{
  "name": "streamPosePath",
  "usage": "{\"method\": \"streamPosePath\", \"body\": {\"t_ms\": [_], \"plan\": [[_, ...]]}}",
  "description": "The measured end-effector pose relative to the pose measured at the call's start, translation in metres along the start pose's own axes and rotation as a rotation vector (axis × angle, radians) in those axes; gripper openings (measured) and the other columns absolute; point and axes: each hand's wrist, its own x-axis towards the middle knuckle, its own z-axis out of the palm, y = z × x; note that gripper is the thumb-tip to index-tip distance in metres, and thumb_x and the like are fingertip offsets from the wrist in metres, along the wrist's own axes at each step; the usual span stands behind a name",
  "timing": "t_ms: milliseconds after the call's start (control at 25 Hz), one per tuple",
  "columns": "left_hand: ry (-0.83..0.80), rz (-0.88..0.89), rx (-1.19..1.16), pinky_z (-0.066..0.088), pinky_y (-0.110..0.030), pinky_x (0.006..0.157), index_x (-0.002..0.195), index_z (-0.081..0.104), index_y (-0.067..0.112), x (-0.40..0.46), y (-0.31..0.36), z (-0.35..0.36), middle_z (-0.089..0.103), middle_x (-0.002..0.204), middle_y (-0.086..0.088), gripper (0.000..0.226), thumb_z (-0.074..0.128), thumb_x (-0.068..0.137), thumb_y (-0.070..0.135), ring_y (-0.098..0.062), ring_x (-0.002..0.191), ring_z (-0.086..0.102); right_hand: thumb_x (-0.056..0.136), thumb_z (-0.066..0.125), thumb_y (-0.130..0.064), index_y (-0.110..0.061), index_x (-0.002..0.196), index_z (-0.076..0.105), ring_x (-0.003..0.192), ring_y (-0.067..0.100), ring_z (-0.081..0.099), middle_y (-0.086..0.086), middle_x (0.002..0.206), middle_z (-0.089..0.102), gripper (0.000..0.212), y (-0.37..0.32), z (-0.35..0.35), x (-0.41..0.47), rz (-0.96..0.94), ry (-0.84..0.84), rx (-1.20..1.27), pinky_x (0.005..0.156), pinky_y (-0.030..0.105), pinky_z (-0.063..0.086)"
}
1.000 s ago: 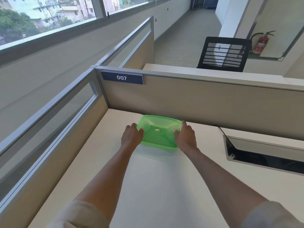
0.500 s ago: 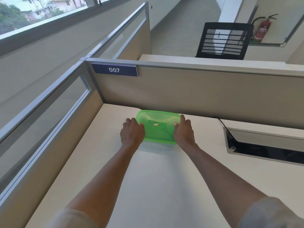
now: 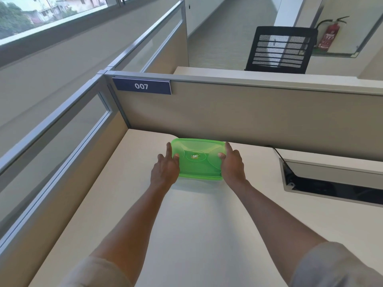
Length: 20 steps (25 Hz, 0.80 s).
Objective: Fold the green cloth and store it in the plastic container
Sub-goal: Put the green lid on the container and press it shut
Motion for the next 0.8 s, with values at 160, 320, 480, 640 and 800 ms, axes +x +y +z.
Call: {"method": "streamPosePath", "body": {"t_ms": [160,320,480,640,800], "plan": [[0.022,0.014,0.025,0.045,-0.045,0.073,0.152,0.006,0.033,-0.001,0.003,0.0,0.05,0.111,-0.021,0.054,0.022,0.102,0.046,-0.046,0.092,0.061,0.103,0.036,-0.022,-0.02,0.146,0.029,0.096,0.042,0.057,0.017,0.106,0.053,0.043,0.0,0.0,-0.007,-0.033,0.022,-0.052,0.075,0.04,0.04],[0.025,0.001,0.051,0.044,-0.046,0.073,0.152,0.007,0.034,0.0,0.004,0.001,0.049,0.112,-0.021,0.054,0.023,0.102,0.042,-0.047,0.091,0.061,0.104,0.033,-0.024,-0.022,0.15,0.023,0.096,0.041,0.057,0.018,0.105,0.056,0.048,0.0,0.0,-0.005,-0.039,0.011,-0.136,0.075,0.041,0.04],[-0.018,0.048,0.087,0.044,-0.045,0.073,0.153,0.004,0.038,0.002,0.002,0.0,0.051,0.109,-0.021,0.055,0.02,0.101,0.039,-0.046,0.09,0.06,0.104,0.031,-0.027,-0.024,0.152,0.021,0.093,0.043,0.058,0.018,0.105,0.056,0.049,-0.003,-0.001,-0.007,-0.077,0.013,-0.206,0.08,0.045,0.045],[-0.008,0.063,0.155,0.043,-0.041,0.07,0.154,0.006,0.035,0.008,0.0,-0.002,0.063,0.1,-0.019,0.058,0.024,0.099,0.037,-0.04,0.087,0.062,0.104,0.03,-0.025,-0.023,0.151,0.023,0.096,0.043,0.058,0.019,0.106,0.059,0.048,-0.002,0.0,-0.005,-0.077,-0.008,-0.217,0.079,0.044,0.043],[0.003,0.096,0.203,0.045,-0.038,0.065,0.154,0.007,0.03,0.014,-0.001,-0.004,0.068,0.088,-0.016,0.063,0.028,0.096,0.037,-0.034,0.076,0.063,0.104,0.029,-0.024,-0.02,0.151,0.023,0.101,0.043,0.058,0.02,0.108,0.063,0.048,-0.001,-0.001,-0.001,-0.09,-0.042,-0.23,0.08,0.044,0.044]]}}
